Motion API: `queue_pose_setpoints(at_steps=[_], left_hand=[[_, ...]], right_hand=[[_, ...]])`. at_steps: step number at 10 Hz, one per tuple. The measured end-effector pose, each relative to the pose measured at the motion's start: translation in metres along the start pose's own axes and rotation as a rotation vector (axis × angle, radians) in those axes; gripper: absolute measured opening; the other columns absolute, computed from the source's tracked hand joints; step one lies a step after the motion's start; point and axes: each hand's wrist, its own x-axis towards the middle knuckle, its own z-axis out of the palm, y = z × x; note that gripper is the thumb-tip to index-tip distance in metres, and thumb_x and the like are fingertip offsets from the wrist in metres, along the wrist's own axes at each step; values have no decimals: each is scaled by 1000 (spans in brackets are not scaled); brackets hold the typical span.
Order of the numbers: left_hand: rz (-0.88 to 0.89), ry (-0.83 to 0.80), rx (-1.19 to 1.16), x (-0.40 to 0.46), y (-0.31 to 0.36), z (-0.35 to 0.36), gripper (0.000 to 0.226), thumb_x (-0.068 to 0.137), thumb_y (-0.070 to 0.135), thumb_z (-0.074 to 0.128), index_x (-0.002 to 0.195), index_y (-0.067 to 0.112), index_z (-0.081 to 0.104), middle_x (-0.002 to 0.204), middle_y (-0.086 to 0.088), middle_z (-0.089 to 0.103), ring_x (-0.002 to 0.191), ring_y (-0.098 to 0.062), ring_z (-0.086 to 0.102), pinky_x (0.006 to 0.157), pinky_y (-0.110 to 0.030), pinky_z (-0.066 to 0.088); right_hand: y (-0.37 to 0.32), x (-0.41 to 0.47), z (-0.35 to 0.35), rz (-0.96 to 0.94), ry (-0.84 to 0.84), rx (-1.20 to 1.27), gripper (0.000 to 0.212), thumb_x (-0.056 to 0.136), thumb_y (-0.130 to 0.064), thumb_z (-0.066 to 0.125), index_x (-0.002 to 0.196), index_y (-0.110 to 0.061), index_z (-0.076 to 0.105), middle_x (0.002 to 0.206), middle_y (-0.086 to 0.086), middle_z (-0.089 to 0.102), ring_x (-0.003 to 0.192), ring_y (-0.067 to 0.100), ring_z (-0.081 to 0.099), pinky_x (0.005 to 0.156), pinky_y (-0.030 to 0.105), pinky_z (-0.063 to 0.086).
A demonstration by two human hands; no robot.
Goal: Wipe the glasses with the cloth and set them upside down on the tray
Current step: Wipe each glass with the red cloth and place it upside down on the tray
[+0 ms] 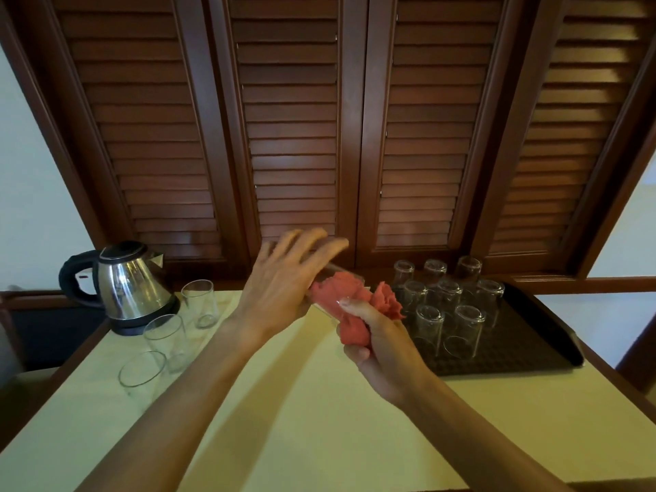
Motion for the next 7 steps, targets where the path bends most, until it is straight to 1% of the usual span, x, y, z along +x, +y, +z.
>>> queue_pose_setpoints(at_steps=[1, 2, 3, 4, 5, 6, 7], left_hand=[[-256, 19, -173, -4, 15, -2, 106, 70, 14, 93, 156, 32, 35, 145, -7, 50, 113, -31, 65, 77, -49, 62], [-599, -3, -726, -5, 21, -5, 113, 62, 1, 98, 154, 28, 37, 125, 0, 67, 92, -9, 71, 82, -27, 61], [-893, -68, -1555, -11, 23, -5, 87, 64, -10, 83, 141, 14, 51, 128, -13, 71, 96, -24, 74, 87, -43, 64], [-1072, -38, -2039, -6, 33, -4, 58, 80, 21, 80, 130, -2, 60, 124, -28, 65, 106, -37, 68, 96, -49, 60], [-1159, 23, -1989, 0, 34, -3, 48, 85, 27, 78, 118, -5, 65, 111, -27, 69, 102, -30, 72, 93, -41, 61], [-1122, -9, -1954, -1, 33, 2, 38, 87, 17, 77, 119, 1, 66, 105, -20, 68, 91, -24, 73, 85, -39, 61], [-1080, -5, -1955, -6, 38, 8, 36, 82, 10, 80, 114, 0, 66, 97, -21, 66, 95, -31, 68, 100, -52, 52]], right_hand=[[2, -3, -1, -106, 72, -59, 16, 93, -3, 61, 109, -5, 57, 69, 1, 49, 49, 6, 42, 36, 17, 29], [-1, -5, -1, -161, 103, -10, 14, 93, 0, 59, 106, -6, 56, 69, 2, 50, 46, 5, 40, 35, 16, 28], [-2, -5, -4, -175, 136, -4, 9, 94, -1, 59, 97, -9, 60, 67, 2, 51, 48, 7, 41, 37, 17, 27], [3, -5, -9, -537, -33, -472, 21, 95, 3, 62, 111, -10, 66, 77, 5, 62, 56, 14, 52, 43, 22, 40], [17, 4, -27, -856, -255, -1563, 75, 93, -4, 67, 156, -22, 31, 157, -5, 36, 118, 18, 59, 87, 29, 58], [19, 7, -30, -771, -131, -1925, 88, 97, -11, 64, 161, -29, 7, 169, -9, 6, 138, 24, 42, 100, 39, 53], [9, 2, -17, -357, -225, -1176, 54, 99, 1, 53, 148, -23, 44, 133, 18, 55, 105, 29, 60, 85, 48, 60]])
